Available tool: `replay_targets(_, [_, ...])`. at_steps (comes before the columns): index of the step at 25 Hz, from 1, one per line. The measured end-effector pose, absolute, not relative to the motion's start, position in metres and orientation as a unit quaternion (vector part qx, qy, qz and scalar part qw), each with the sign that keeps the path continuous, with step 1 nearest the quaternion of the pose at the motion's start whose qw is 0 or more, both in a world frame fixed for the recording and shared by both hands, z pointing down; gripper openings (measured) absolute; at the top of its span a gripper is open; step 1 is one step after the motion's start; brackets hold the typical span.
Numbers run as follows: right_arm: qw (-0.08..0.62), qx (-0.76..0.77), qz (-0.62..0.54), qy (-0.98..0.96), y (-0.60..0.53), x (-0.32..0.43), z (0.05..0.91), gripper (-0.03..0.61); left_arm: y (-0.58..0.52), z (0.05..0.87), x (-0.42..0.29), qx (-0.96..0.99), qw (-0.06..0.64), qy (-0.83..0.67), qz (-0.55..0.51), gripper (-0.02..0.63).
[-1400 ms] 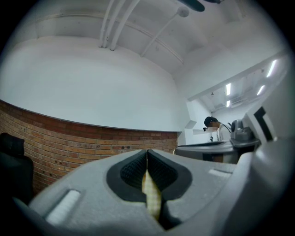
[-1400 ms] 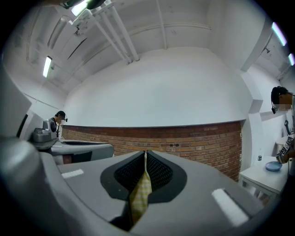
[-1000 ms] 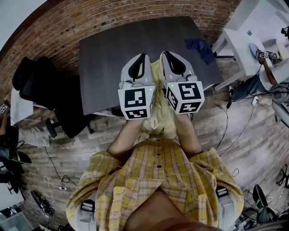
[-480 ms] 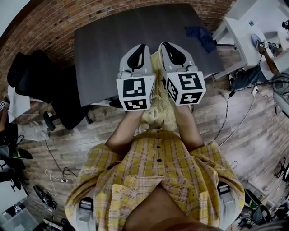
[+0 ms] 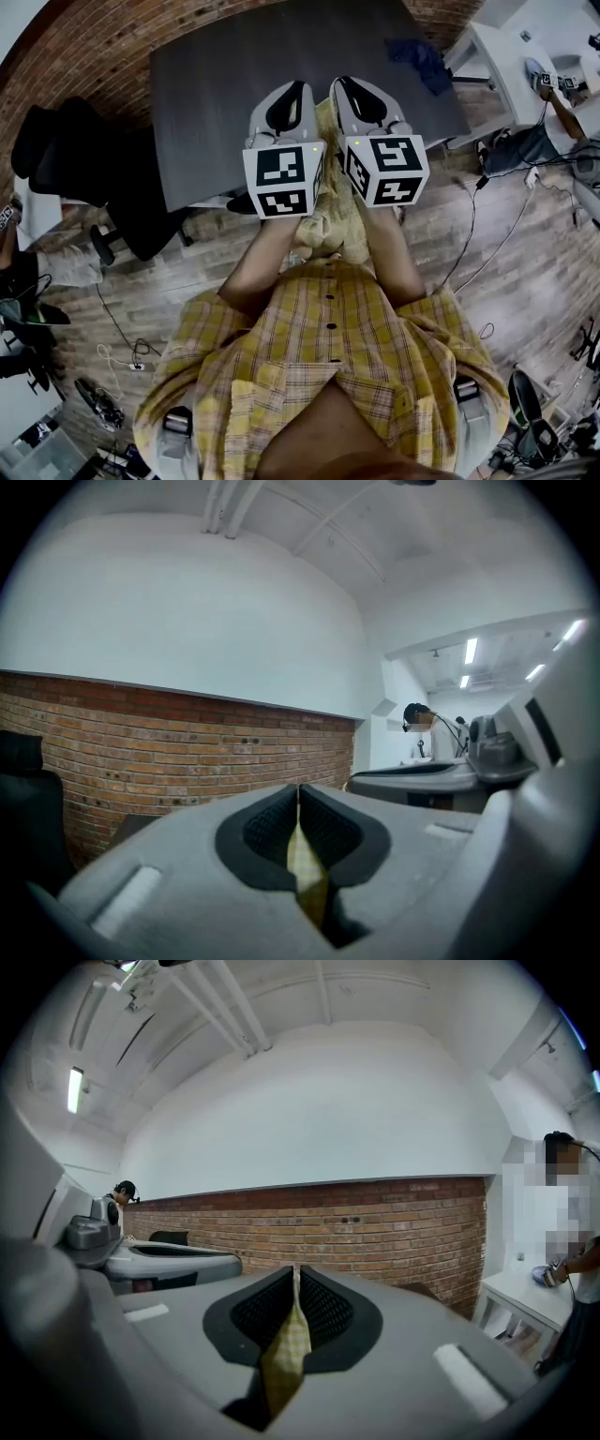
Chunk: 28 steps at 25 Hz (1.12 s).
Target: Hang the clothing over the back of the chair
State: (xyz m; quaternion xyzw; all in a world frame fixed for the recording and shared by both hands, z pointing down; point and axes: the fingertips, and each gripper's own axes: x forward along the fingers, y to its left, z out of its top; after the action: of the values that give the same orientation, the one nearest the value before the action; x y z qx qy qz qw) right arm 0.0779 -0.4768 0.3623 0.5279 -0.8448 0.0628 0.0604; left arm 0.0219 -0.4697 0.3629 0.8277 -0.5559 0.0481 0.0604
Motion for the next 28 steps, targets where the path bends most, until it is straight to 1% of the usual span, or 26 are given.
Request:
replay_targets(2, [0.064,0.528,0.065,-0.844,-0.476,0.078,0.364,0.057,-0.468,0.366,0.023,0.829,0.065,-0.553,0.051,0.018])
replay_targets(4, [0.064,0.527,0.066,-0.845,-0.477,0.077,0.364,0.062,-0.469,0.364,0.021,0.828,0.065,-0.556,0.045,0.039])
replay_targets(6, [0.063,0.528,0.068,-0.844,-0.479,0.075,0.365,0.088,-0.471,0.363,0.017,0.825,0.067,-0.560,0.038,0.091])
replay_targets(7, [0.063,0.529,0.069,-0.844,-0.480,0.075,0.365,0.098,-0.472,0.363,0.016,0.825,0.067,-0.561,0.036,0.105])
replay_targets(14, [0.055,0.537,0.063,-0.839,-0.475,0.082,0.359,0.096,-0.465,0.354,0.022,0.830,0.057,-0.554,0.030,0.106])
replay_targets(17, [0.044,0.543,0.054,-0.837,-0.470,0.088,0.352,0.067,-0.461,0.344,0.025,0.832,0.045,-0.553,0.024,0.106])
replay_targets(19, [0.039,0.546,0.050,-0.836,-0.467,0.090,0.349,0.062,-0.457,0.339,0.024,0.832,0.041,-0.552,0.018,0.106])
replay_targets(21, [0.036,0.547,0.047,-0.835,-0.462,0.090,0.345,0.029,-0.452,0.335,0.023,0.834,0.041,-0.551,0.013,0.104])
replay_targets(22, [0.034,0.548,0.045,-0.834,-0.459,0.090,0.343,0.029,-0.450,0.333,0.022,0.834,0.039,-0.550,0.012,0.104])
replay_targets(26, [0.025,0.554,0.035,-0.832,-0.450,0.089,0.330,0.020,-0.440,0.324,0.020,0.836,0.030,-0.548,0.006,0.078])
replay_targets(28, [0.020,0.556,0.030,-0.830,-0.445,0.089,0.324,-0.006,-0.434,0.318,0.018,0.837,0.024,-0.546,0.002,0.043])
